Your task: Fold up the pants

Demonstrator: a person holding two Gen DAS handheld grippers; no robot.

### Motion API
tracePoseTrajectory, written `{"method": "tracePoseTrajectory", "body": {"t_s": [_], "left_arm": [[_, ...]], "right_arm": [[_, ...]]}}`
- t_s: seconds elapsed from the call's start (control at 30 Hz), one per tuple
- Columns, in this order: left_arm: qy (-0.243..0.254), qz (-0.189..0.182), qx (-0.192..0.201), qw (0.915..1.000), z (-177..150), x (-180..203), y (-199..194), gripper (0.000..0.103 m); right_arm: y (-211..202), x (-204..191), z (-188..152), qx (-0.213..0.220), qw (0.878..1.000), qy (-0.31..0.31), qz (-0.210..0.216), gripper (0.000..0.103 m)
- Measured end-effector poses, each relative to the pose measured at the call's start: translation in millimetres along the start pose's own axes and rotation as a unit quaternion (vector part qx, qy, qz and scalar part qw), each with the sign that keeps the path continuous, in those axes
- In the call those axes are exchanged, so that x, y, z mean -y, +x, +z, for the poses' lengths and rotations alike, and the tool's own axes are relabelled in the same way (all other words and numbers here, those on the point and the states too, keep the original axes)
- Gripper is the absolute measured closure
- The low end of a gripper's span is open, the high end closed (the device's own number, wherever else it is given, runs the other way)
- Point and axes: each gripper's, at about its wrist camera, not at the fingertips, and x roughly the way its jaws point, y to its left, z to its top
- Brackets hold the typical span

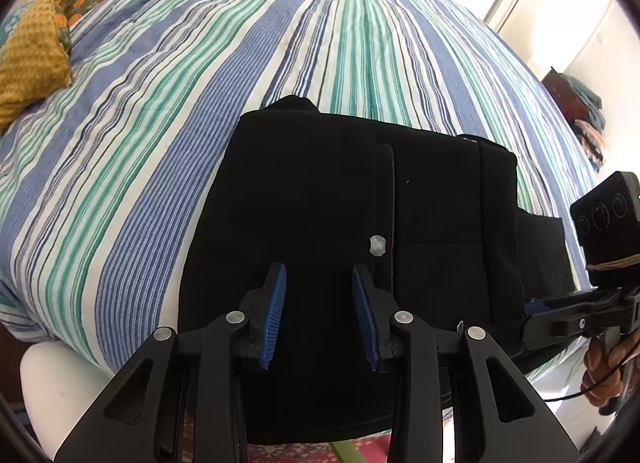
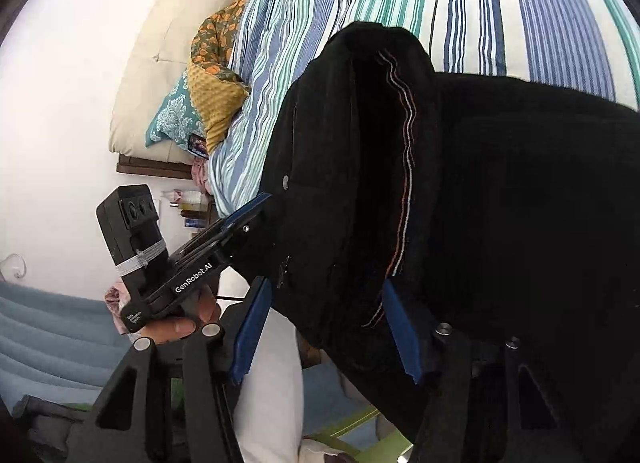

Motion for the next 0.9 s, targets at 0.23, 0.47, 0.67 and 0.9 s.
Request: {"method": "tracePoseTrajectory", "body": {"t_s": [0.23,0.47,0.67,0.9], "left_arm": [[-0.005,-0.001,-0.006,1.0000,2.4,-3.5,0.4,0.067],[-0.035,0.002,0.036,0.9987,22.6,-32.7,-55.9,0.057],[-0.036,-0.004,0.061,0.9975,19.7,-40.1,-85.7,0.054],[-0.006,-0.014,0.035,0.9993,3.9,-13.0,-68.2,0.054]], "right_arm": [[24.2,0.4,2.1,-0.021,1.000,0.004,0.018,0.078],[-14.4,-42.8,-8.0,0.064,0.995,-0.050,0.059,0.082],[-80.0,-79.7,-13.4,0.114,0.986,-0.110,0.058,0.082],[-147.0,-59.0,-35.4,0.141,0.984,-0.109,0.019,0.082]]}}
